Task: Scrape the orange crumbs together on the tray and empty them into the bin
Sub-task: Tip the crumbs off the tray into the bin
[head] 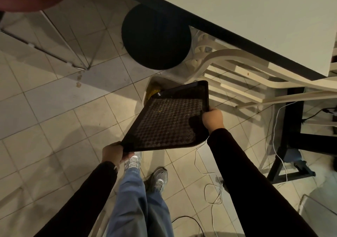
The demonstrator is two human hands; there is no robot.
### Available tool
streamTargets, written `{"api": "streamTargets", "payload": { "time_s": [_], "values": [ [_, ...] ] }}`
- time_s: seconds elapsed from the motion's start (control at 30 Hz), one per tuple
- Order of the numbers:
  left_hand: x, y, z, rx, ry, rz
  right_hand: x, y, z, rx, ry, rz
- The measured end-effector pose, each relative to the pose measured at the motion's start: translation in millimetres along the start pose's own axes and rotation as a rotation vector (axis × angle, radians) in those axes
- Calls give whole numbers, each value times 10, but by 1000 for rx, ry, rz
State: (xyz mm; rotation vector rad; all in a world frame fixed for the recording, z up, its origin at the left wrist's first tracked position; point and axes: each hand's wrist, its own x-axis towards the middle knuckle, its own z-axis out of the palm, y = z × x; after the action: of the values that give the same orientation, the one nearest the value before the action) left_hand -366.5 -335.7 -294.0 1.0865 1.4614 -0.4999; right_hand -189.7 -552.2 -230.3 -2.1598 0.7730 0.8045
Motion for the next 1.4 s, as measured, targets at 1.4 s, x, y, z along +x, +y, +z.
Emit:
{"api": "streamTargets", "payload": {
  "time_s": [1.4],
  "values": [
    [111,153,-169,-14,113,-21,-122,92,157,-250,60,-62]
  ]
}}
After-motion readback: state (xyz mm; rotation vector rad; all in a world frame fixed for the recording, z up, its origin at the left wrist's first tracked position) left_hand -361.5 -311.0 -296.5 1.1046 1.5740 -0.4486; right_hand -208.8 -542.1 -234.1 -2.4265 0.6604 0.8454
